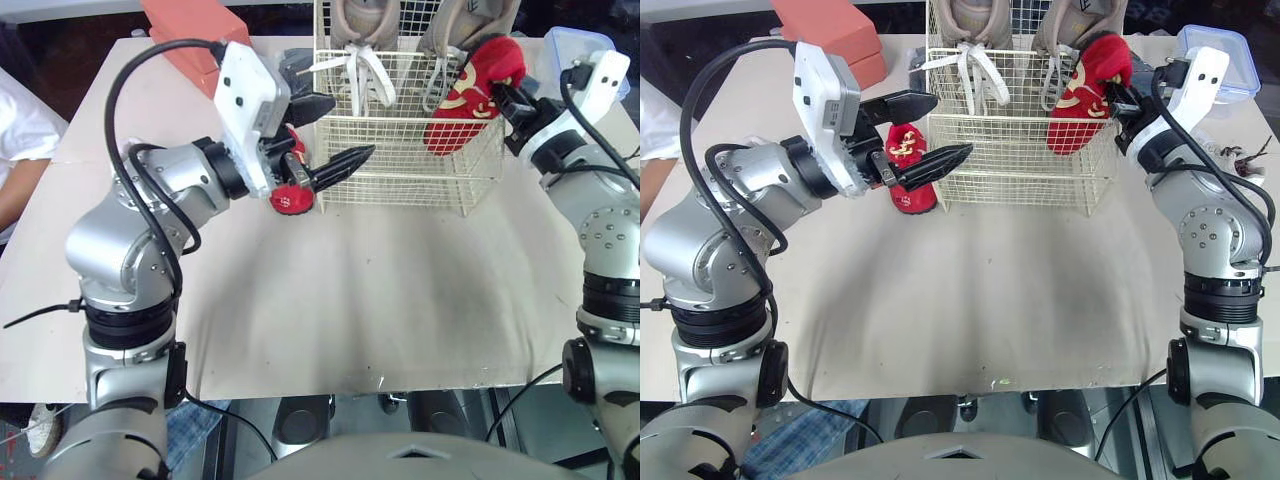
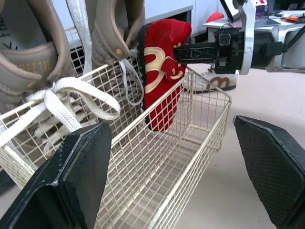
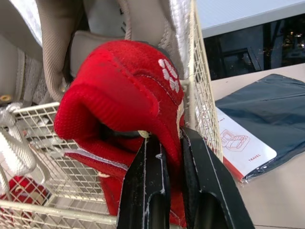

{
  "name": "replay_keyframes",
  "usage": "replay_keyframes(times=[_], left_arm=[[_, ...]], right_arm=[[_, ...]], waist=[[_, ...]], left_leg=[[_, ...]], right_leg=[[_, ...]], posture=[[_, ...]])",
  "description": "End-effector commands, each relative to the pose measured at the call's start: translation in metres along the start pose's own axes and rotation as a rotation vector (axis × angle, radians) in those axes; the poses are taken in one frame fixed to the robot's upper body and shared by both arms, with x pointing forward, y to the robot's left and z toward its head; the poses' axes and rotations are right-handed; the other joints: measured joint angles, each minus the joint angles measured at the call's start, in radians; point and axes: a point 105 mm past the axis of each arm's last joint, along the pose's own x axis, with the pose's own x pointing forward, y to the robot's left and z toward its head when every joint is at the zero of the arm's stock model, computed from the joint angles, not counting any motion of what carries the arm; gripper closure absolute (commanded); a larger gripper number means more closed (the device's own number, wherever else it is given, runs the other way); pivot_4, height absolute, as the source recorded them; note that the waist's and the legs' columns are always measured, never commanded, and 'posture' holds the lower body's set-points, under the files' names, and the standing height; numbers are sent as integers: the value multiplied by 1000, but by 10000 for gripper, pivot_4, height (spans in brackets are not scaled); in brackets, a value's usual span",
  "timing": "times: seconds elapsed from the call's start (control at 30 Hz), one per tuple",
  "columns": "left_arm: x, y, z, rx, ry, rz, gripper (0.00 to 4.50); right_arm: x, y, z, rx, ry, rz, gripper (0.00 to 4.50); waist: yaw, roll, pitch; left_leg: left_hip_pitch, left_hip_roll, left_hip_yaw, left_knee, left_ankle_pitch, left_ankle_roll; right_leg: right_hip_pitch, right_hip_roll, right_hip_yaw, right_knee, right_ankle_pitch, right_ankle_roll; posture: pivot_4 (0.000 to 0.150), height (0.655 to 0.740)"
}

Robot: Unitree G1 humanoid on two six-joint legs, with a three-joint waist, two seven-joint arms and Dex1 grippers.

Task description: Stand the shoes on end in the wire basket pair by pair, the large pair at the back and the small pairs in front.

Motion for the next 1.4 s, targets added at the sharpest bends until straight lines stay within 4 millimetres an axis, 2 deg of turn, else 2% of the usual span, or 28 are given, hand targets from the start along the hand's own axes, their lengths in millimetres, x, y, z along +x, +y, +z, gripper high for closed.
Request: replay_keyframes(times=[0.03, 0.1, 0.17, 0.23, 0.27, 0.37, 0.4, 0.63, 0.73, 0.87, 0.93, 1.0, 1.1, 1.23, 1.4], left_arm=[[-6, 3, 10, 40, -27, 21, 860], [-6, 4, 9, 39, -26, 22, 860], [-7, 5, 7, 37, -23, 24, 0], [-8, 7, 5, 37, -18, 26, 0], [-9, 8, 4, 37, -16, 28, 0], [-13, 16, 0, 34, -3, 52, 0], [-16, 20, -1, 30, -1, 65, 0], [-36, 52, -11, 5, 22, 150, 0], [-39, 60, -23, 3, 61, 161, 0], [-39, 67, -29, -11, 63, 165, 0], [-40, 75, -36, -38, 75, 194, 0], [-41, 84, -47, -83, 90, 238, 0], [-41, 100, -62, -131, 121, 319, 0], [-38, 124, -81, -226, 144, 452, 0], [-29, 140, -99, -356, 160, 528, 0]], right_arm=[[-4, 6, 7, -39, -20, -6, 45000], [-4, 7, 6, -42, -15, -10, 45000], [-5, 7, 6, -43, -17, -18, 37675], [-6, 5, 7, -52, -23, -29, 28482], [-7, 4, 9, -57, -28, -34, 25492], [-14, -1, 13, -78, -28, -42, 10081], [-18, -2, 14, -91, -27, -42, 8787], [-42, -17, 30, -153, -50, -91, 8787], [-48, -23, 35, -168, -60, -129, 8787], [-54, -24, 35, -178, -66, -132, 8787], [-57, -14, 35, -196, -67, -67, 8787], [-61, 5, 32, -265, -60, 64, 8787], [-72, 35, 16, -386, 8, 288, 8787], [-90, 64, -6, -432, 73, 513, 8787], [-103, 86, -24, -433, 86, 635, 8787]], waist=[[0, 0, 0], [0, 0, 0], [0, 0, 0], [1, 0, 0], [1, 0, 0], [5, 0, 0], [6, 0, 0], [2, 0, 0], [-4, 0, 0], [-1, 0, 0], [-1, 0, 0], [0, 0, 0], [1, 0, 0], [3, -1, 0], [1, -2, 0]], left_leg=[[0, 0, 0, 0, 0, 0], [0, 0, 0, 0, 0, 0], [0, 0, 0, 0, 0, 0], [0, 0, 0, 0, 0, 0], [0, 0, 0, 0, 0, 0], [0, 0, 0, 0, 0, 0], [0, 0, 0, 0, 0, 0], [-2, -1, -1, 0, 0, 0], [0, 0, 0, -1, 0, 0], [1, 0, 0, -4, 0, 0], [1, 0, 0, -5, 0, 0], [1, 0, 1, -5, 0, 0], [1, -1, 1, -5, 0, 0], [1, -1, 0, -6, -1, 1], [1, -1, 0, -5, 0, 0]], right_leg=[[0, 0, 0, 0, 0, 0], [0, 0, 0, 0, 0, 0], [0, 0, 0, 0, 0, 0], [0, 0, 0, 0, 0, 0], [0, 0, 0, 0, 0, 0], [0, 0, -1, 0, 0, 0], [0, 0, -1, 0, 0, 0], [0, -1, -2, -1, 0, 0], [0, 0, -1, -1, 0, 0], [0, 1, -1, -1, 0, 0], [0, 0, -1, -1, 0, 0], [0, 0, 0, -2, 0, 0], [0, 0, -1, -3, 0, 0], [0, 0, -2, -3, 0, 0], [0, 0, -2, -2, 0, 1]], posture=[[1500, 6860], [1500, 6860], [1500, 6860], [1500, 6860], [1500, 6860], [1500, 6860], [1500, 6860], [1500, 6860], [1500, 6860], [1500, 6860], [1500, 6860], [1500, 6860], [1500, 6860], [1500, 6860], [1500, 6860]])
